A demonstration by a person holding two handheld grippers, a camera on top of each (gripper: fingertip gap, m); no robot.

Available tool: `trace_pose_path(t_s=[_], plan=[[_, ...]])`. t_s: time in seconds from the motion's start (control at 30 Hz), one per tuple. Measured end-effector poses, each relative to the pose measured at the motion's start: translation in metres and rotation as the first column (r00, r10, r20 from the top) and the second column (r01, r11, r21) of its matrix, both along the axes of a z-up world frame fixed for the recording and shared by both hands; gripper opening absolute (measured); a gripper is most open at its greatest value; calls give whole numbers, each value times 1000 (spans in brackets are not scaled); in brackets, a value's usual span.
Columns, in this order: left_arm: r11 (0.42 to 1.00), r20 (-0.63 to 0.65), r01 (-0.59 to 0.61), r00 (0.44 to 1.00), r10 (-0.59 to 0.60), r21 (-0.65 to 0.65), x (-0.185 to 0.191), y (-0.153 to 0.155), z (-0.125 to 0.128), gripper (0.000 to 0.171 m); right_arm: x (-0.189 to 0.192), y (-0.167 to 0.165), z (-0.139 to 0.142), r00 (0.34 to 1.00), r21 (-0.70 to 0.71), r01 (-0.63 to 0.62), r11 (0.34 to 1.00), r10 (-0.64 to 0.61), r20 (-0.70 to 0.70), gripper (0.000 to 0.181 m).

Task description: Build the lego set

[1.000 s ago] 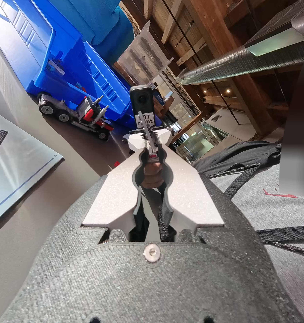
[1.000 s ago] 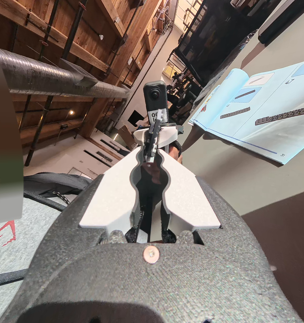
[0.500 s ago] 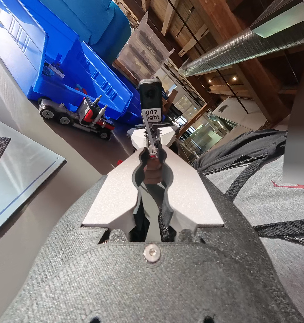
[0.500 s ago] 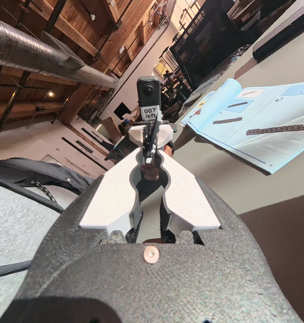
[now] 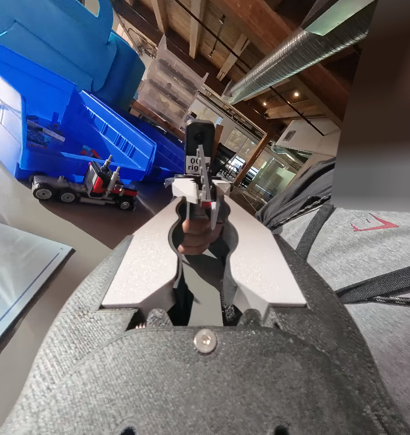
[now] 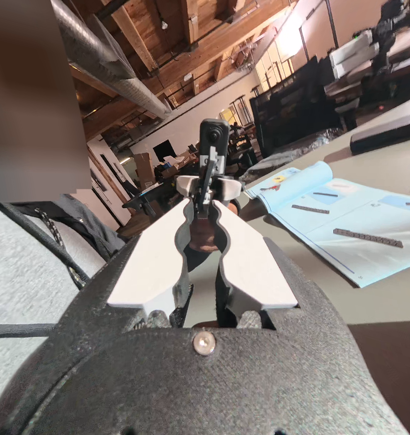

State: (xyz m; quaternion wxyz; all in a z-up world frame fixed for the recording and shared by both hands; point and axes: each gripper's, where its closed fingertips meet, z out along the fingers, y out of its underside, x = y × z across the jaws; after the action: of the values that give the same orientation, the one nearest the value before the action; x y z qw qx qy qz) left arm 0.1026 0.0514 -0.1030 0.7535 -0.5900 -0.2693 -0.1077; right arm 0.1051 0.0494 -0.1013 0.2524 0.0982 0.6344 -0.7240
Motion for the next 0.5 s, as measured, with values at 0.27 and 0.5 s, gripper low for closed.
trace_pose_path(t_s=[0.27,0.5], plan=[[1000,-168,-23,985,26,22,14,5,20,30,14,14,26,985,-166,0,986,-29,-172,15],[998,-299,-66,952,60,-9,26,15,31,26,22,15,28,971,-190,1,982,-46,-234,15]])
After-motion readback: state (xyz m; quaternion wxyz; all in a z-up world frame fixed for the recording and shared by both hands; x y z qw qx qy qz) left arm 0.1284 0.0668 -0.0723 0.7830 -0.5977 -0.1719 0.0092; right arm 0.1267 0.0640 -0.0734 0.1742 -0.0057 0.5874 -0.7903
